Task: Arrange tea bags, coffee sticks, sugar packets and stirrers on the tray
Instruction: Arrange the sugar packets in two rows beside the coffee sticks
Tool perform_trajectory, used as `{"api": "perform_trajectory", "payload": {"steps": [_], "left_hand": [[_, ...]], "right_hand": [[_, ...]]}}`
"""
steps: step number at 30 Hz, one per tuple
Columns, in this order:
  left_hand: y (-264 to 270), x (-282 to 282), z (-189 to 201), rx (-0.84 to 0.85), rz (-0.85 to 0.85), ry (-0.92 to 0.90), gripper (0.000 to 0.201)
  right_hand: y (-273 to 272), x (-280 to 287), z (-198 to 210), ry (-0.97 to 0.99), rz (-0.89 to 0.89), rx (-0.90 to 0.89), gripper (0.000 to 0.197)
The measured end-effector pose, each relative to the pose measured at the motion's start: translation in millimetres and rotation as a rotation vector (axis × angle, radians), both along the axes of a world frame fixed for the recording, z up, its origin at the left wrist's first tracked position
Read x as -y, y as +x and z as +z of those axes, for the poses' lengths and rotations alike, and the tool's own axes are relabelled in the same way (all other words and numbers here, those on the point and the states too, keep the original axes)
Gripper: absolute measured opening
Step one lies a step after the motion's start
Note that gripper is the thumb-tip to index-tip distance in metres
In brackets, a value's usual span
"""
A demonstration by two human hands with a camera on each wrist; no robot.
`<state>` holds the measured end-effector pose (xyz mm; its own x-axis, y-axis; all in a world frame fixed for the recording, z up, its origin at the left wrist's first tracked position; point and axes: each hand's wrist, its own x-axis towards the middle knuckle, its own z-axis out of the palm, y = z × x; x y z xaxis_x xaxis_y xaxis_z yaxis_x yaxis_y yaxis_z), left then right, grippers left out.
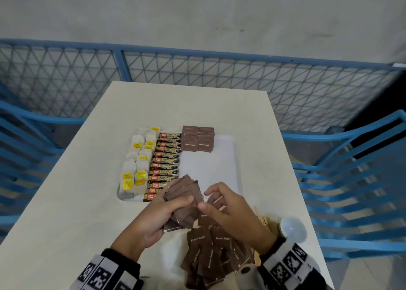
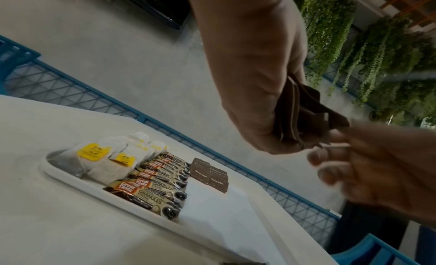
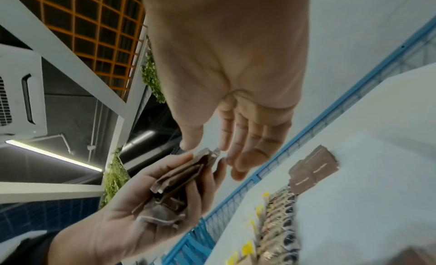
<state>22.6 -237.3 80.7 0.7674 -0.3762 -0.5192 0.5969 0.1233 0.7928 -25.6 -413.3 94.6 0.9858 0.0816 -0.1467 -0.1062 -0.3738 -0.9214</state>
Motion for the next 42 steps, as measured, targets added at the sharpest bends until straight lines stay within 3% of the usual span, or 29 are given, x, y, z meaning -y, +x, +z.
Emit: {"api": "perform_trajectory", "payload": {"steps": [3,13,16,20,28,33,42], "left_hand": [[-0.1,-0.9,5.2,-0.017,-0.001,-0.04,0.064],[19.3,-28.2,13.7,0.022,-0.044,-0.053,0.044],[27.2,-34.0,9.6,0.004,0.004,-0.058,0.057],[41.3,-45.1,1.4,-0.013,0.1,-0.034,0.055],[66.8,-85.3,-14.2,0.002,0.266,0.06,0.04],[73.8,-105.4,-21.9,-0.012,0.339,0.076,0.04],[77.6,-110.8,-29.6,-0.061,0.356,0.054,0.041]], "right_hand": [[11.6,-10.9,4.5,0.061,0.016,-0.007,0.029],[40.6,-21.8,1.4,0.231,-0.034,-0.137,0.014],[51.2,-16.1,-1.7,0.307,-0.088,-0.173,0.011],[77.3,-2.2,-19.5,0.438,-0.218,-0.231,0.021],[168.3,8.7,-72.9,0.162,-0.43,-0.326,0.013],[219.3,-2.1,-98.4,-0.123,-0.381,-0.348,0.012],[246.0,-13.2,-108.4,-0.341,-0.366,-0.34,0.023]]}}
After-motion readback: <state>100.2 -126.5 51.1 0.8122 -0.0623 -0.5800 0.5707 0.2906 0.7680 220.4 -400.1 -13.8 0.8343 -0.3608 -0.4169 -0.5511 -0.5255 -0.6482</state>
